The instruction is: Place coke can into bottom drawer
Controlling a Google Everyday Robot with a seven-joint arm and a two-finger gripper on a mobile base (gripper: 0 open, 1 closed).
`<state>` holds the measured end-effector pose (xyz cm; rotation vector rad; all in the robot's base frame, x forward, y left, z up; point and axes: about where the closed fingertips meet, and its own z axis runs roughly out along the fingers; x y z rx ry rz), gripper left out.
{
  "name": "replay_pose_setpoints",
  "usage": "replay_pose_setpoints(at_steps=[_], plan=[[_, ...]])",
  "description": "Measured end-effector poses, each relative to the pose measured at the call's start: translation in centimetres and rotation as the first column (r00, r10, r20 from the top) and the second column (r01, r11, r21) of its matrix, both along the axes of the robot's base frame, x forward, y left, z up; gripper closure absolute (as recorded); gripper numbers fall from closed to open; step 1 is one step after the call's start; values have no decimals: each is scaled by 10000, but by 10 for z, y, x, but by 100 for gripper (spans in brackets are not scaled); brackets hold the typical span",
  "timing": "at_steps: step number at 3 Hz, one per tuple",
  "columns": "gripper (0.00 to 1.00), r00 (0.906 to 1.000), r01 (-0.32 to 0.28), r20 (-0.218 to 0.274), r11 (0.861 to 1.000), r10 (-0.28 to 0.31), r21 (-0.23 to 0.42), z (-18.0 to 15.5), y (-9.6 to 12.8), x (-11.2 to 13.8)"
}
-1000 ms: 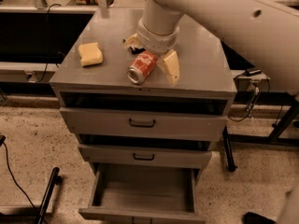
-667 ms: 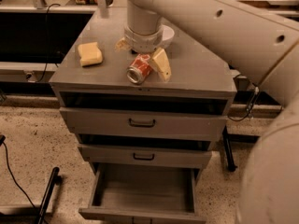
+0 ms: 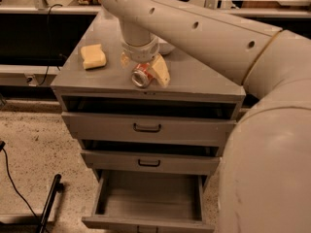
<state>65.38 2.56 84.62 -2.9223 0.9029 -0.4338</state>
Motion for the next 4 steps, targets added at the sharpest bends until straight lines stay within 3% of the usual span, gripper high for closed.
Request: replay_pose_setpoints(at_steps=[1,2,3,4], plan=[[42,9993,-4,-377,10000,6,63,-12,-1,3],[64,9933,96,-1156,9970,-6,770,-14,-4,2],[88,9832,884,-1754,9735,-513,2110,16,-11,-14],[100,9739,1932,-1814,9172,-1363,3485,64,-28,-44]])
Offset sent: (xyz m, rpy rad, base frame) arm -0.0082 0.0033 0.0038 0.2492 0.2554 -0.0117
